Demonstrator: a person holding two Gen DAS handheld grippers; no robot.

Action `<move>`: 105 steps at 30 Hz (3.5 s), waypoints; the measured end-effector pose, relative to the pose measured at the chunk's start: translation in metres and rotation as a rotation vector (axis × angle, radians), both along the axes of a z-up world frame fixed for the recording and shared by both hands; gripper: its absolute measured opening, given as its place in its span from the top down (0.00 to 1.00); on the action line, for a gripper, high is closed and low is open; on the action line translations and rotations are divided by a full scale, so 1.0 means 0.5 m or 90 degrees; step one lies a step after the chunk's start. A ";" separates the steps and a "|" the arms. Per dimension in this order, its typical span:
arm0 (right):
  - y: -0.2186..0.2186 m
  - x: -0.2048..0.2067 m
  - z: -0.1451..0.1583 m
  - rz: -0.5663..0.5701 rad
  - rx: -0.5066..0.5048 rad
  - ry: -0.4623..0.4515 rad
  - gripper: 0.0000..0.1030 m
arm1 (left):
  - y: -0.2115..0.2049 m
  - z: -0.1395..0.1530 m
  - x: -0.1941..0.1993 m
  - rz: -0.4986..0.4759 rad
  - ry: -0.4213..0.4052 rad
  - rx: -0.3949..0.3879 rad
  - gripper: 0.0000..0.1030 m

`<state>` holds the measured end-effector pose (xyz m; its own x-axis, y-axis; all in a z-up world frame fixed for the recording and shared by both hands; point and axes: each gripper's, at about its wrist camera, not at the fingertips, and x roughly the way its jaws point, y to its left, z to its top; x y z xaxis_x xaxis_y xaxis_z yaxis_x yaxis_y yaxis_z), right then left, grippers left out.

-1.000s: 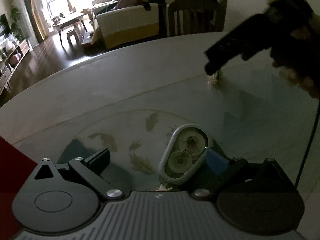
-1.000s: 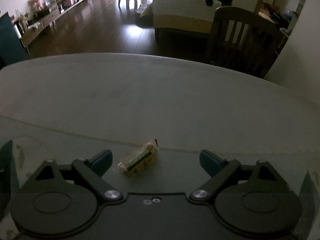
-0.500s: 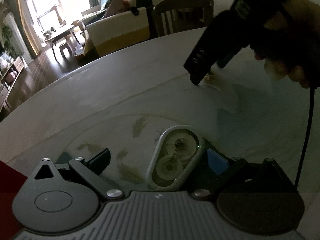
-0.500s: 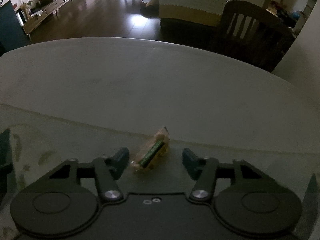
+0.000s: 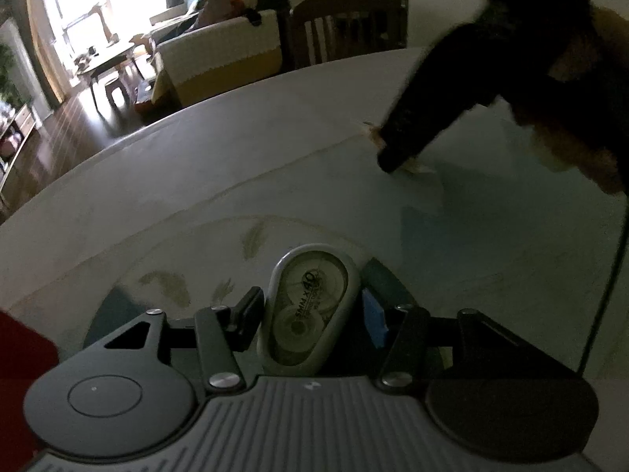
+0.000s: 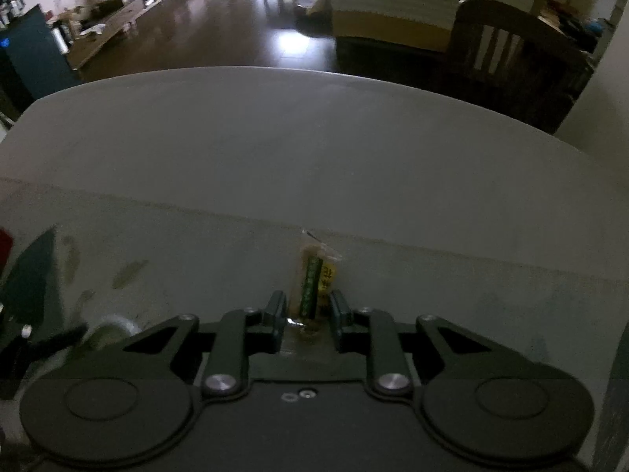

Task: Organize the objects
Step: 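Grasp the white oval tape roll with the left gripper while the right gripper grasps the yellow packet, then carry the tape roll and yellow packet over the box with both grippers, then lower the tape roll and packet into the box and open both grippers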

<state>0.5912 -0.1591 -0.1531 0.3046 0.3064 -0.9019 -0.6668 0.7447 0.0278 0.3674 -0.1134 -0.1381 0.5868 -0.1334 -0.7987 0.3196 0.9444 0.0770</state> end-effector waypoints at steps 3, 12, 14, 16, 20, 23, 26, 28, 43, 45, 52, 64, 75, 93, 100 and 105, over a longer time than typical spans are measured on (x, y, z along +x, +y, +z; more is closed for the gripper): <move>-0.020 -0.021 0.009 0.013 0.016 0.014 0.79 | 0.011 0.004 -0.008 0.022 0.007 -0.019 0.49; -0.062 -0.123 0.062 0.048 0.056 0.044 0.79 | 0.038 0.047 -0.052 0.054 0.007 -0.051 0.49; -0.064 -0.139 0.073 0.050 0.064 0.048 0.79 | 0.045 0.062 -0.066 0.059 0.006 -0.058 0.49; -0.065 -0.175 0.096 0.048 0.074 0.057 0.79 | 0.052 0.077 -0.081 0.064 0.005 -0.068 0.49; -0.071 -0.221 0.127 0.053 0.091 0.059 0.79 | 0.075 0.112 -0.113 0.076 0.000 -0.083 0.49; -0.071 -0.256 0.146 0.059 0.093 0.058 0.79 | 0.097 0.136 -0.139 0.091 0.001 -0.095 0.49; -0.064 -0.291 0.169 0.068 0.090 0.054 0.79 | 0.122 0.154 -0.165 0.102 0.001 -0.109 0.49; -0.059 -0.313 0.186 0.074 0.094 0.052 0.79 | 0.142 0.166 -0.183 0.105 0.003 -0.119 0.49; 0.053 -0.483 0.260 0.098 0.099 0.016 0.79 | 0.330 0.233 -0.288 0.108 -0.009 -0.162 0.49; 0.081 -0.504 0.262 0.102 0.101 0.018 0.79 | 0.364 0.238 -0.298 0.111 -0.011 -0.158 0.49; 0.179 -0.568 0.258 0.117 0.097 0.013 0.79 | 0.483 0.247 -0.323 0.128 -0.014 -0.145 0.49; 0.349 -0.626 0.248 0.138 0.100 0.002 0.79 | 0.662 0.243 -0.324 0.167 -0.031 -0.112 0.49; 0.467 -0.631 0.183 0.145 0.068 -0.010 0.79 | 0.747 0.186 -0.274 0.196 -0.024 -0.073 0.49; 0.558 -0.614 0.093 0.165 -0.007 -0.017 0.75 | 0.748 0.124 -0.230 0.179 0.009 -0.055 0.49; 0.533 -0.620 0.113 0.189 0.011 -0.002 0.63 | 0.754 0.127 -0.225 0.165 0.017 -0.062 0.45; 0.502 -0.630 0.138 0.203 0.032 -0.005 0.54 | 0.754 0.133 -0.231 0.163 0.015 -0.082 0.36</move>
<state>0.2761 0.0922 -0.0842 0.1931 0.4317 -0.8811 -0.8668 0.4959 0.0530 0.2519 0.2637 -0.0718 0.5957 -0.0842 -0.7988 0.0691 0.9962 -0.0534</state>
